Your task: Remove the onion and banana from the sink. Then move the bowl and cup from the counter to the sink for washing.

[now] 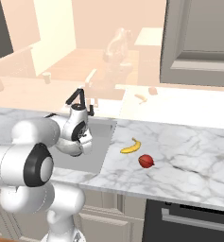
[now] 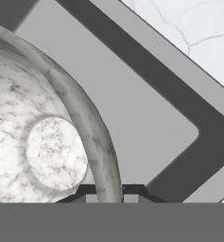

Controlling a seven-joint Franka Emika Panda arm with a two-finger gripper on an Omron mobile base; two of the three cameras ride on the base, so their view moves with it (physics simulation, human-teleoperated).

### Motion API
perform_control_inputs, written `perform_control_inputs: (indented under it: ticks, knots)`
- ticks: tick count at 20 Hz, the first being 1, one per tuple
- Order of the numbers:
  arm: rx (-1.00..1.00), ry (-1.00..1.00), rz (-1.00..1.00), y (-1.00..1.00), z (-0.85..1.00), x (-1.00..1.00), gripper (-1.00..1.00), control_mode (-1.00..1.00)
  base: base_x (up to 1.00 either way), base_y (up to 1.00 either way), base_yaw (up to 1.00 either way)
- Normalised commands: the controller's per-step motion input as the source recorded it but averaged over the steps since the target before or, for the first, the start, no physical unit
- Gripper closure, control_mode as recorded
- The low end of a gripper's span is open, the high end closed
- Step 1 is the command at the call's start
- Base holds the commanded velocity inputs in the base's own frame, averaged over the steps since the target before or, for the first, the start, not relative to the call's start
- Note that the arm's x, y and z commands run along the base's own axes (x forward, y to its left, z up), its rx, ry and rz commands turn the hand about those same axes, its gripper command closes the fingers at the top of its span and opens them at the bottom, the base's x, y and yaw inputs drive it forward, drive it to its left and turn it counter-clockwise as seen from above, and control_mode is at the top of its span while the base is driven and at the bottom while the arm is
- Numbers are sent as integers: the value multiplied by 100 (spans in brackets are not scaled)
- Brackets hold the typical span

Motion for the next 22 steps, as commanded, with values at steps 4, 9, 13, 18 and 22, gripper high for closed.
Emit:
perform_control_inputs:
  ticks: [4,9,13,18,22]
  knots:
    - [3,0,0,0,-12,11,100,-100,0,0,0]
    - [2,0,0,0,-16,6,100,-100,0,0,0]
    - [0,0,0,-1,-15,6,100,-100,0,0,0]
    - [0,0,0,-4,-15,5,100,-100,0,0,0]
    - [0,0,0,-4,-11,11,100,-100,0,0,0]
